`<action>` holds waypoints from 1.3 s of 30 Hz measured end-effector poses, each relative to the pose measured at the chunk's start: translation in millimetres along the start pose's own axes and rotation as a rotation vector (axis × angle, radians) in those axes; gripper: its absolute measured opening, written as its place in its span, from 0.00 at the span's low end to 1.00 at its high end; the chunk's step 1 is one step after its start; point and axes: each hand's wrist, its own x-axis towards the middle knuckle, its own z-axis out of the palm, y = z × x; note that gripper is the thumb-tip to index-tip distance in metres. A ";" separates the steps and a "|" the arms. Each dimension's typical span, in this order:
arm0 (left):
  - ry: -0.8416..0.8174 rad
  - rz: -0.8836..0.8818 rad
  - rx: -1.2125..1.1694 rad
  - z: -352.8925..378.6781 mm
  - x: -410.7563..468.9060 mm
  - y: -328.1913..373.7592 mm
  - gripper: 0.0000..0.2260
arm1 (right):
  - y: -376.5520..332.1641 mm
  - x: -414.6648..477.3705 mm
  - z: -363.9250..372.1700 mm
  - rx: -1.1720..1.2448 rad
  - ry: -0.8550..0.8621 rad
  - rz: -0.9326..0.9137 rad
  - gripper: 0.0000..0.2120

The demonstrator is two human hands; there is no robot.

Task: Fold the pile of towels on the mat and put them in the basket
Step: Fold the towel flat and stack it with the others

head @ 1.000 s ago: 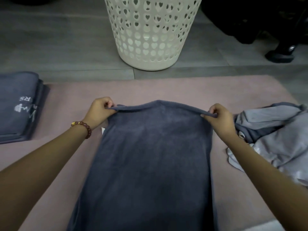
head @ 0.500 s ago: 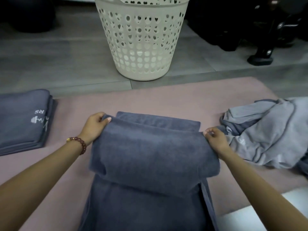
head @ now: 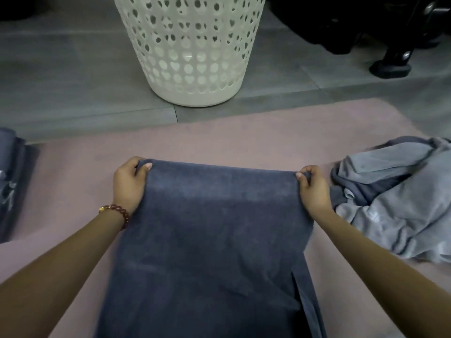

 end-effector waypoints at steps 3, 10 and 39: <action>-0.076 0.023 0.172 9.0 7.7 -13.9 0.07 | 8.9 12.9 5.7 -0.134 -0.151 -0.014 0.02; -0.182 0.058 0.302 15.8 12.0 -26.0 0.16 | 17.8 17.1 9.1 -0.356 -0.283 0.009 0.05; 0.220 0.183 -0.280 -219.0 74.8 236.4 0.04 | -262.6 54.4 -171.2 0.313 0.261 -0.393 0.05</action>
